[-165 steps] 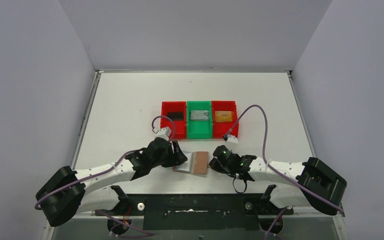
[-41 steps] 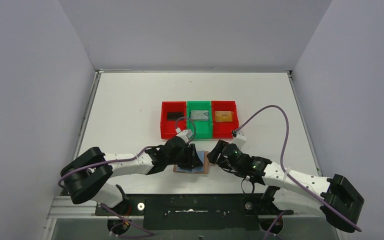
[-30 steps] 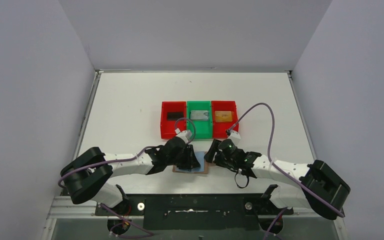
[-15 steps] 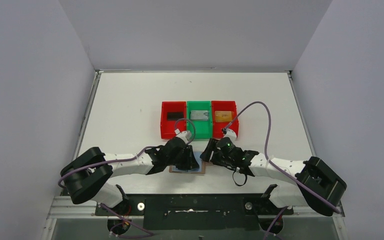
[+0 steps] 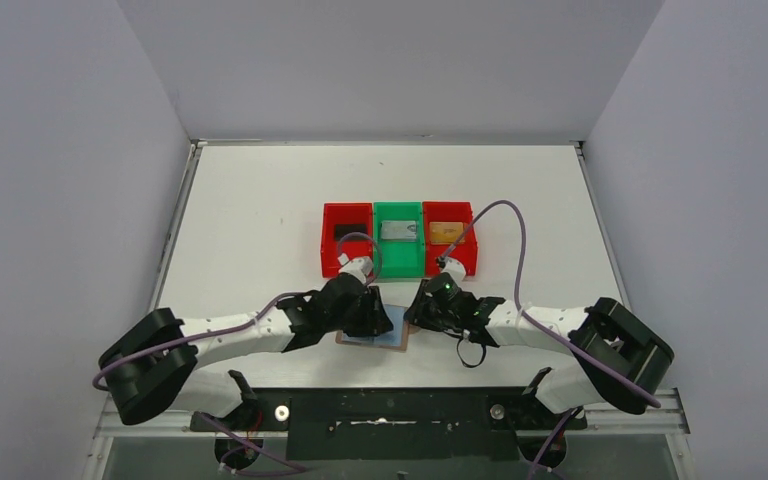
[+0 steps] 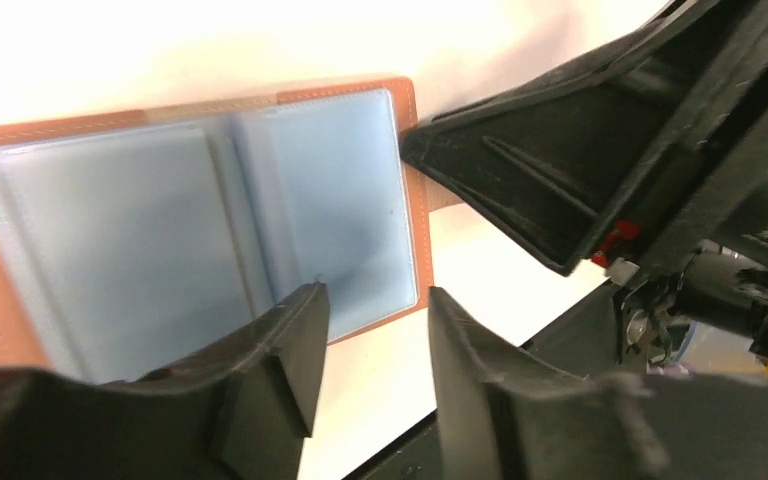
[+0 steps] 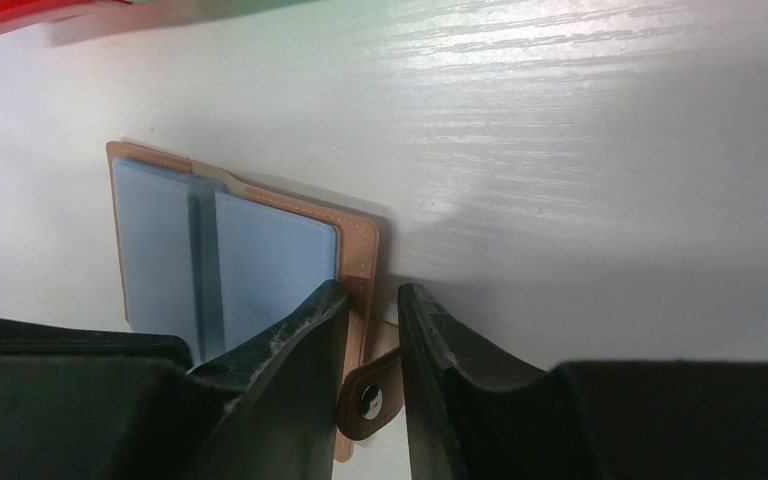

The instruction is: Take the credit cards out of the card holder

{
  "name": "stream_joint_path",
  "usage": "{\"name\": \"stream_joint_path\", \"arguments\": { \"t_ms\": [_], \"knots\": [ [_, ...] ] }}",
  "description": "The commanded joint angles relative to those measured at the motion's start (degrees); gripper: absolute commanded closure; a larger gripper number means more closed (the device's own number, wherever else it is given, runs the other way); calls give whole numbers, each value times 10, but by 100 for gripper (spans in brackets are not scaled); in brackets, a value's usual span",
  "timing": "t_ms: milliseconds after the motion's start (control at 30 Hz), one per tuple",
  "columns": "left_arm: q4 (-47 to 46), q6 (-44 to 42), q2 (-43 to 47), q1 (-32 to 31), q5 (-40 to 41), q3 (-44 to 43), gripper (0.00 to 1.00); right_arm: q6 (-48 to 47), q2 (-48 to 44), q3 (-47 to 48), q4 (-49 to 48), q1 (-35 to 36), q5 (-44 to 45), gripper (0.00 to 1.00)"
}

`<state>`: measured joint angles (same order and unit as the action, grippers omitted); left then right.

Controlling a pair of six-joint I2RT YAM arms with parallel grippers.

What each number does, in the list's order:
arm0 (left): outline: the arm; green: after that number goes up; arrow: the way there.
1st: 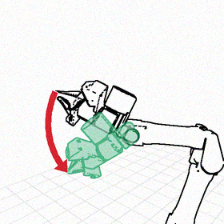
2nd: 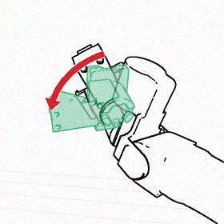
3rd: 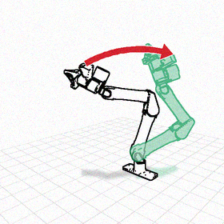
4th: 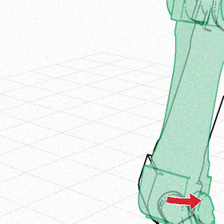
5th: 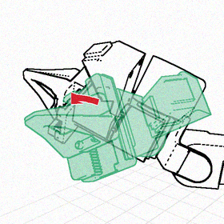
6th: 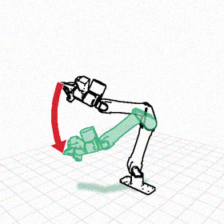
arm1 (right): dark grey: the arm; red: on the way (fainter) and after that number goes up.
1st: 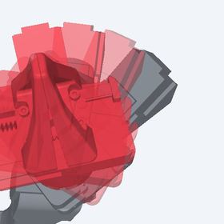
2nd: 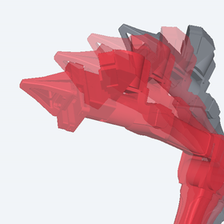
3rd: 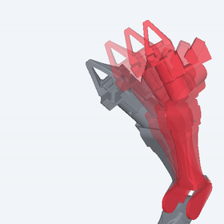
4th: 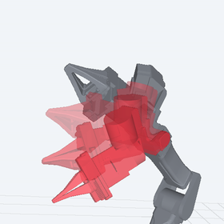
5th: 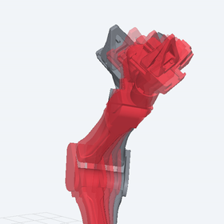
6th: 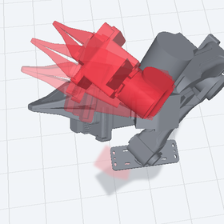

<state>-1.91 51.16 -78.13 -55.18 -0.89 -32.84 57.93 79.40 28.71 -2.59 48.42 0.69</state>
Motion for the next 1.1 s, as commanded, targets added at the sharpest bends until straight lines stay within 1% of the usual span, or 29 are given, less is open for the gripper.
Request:
{"name": "stream_joint_path", "arguments": {
  "t_ms": [0, 67, 133, 233, 333, 567, 667, 733, 933, 1067],
  "knots": [
    [68, -10, 70, 3, 83, -14, 55, -3, 0, 6, 26, 5, 32, 73],
    [99, -12, 84, 6, 109, -12, 47, -4, 3, 6, 27, 6, 32, 73],
    [121, -11, 87, 14, 123, -6, 44, -5, 6, 6, 26, 7, 30, 72],
    [128, -3, 78, 27, 115, 9, 44, -5, 11, 9, 25, 9, 29, 72],
    [111, 0, 67, 27, 103, 20, 44, -5, 11, 9, 25, 10, 30, 71],
    [116, -7, 38, 24, 99, 10, 44, -6, 9, 8, 26, 11, 28, 70],
    [92, -9, 39, 24, 80, 12, 44, -6, 8, 8, 26, 10, 27, 70],
    [63, -9, 36, 25, 51, 19, 44, -4, 6, 7, 25, 11, 26, 70],
    [-3, -8, -6, 25, 2, 17, 44, -5, 2, 6, 21, 10, 20, 69],
    [-58, -7, -12, 24, -30, 16, 44, -4, 2, 5, 15, 10, 16, 68]
  ]
}}
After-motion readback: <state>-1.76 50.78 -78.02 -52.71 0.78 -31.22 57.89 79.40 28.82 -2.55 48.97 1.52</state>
